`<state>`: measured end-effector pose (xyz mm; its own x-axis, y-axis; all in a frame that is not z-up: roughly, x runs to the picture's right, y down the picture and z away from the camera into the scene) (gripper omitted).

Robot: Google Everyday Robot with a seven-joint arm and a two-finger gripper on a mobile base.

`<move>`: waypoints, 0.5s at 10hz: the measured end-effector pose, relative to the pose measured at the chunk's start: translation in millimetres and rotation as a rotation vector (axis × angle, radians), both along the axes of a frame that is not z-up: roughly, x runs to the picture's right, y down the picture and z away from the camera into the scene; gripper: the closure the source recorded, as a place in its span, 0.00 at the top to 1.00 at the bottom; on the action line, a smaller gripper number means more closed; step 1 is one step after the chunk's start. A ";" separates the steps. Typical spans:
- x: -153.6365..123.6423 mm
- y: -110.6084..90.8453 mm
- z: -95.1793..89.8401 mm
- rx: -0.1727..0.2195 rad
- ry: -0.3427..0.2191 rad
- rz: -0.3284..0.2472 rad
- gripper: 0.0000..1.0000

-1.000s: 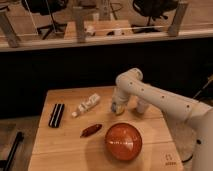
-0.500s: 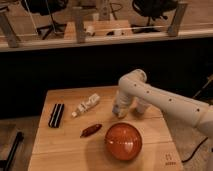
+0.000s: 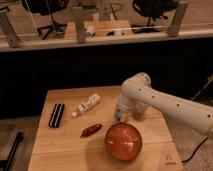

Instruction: Place the white sponge in the ceramic bowl

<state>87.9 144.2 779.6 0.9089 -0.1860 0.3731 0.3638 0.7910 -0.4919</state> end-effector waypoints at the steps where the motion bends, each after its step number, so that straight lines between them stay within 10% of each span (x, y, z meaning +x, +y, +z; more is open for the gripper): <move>1: 0.9 2.6 -1.4 -0.001 0.000 0.004 0.04; 5: 3.8 25.0 -10.1 -0.013 0.001 0.021 0.04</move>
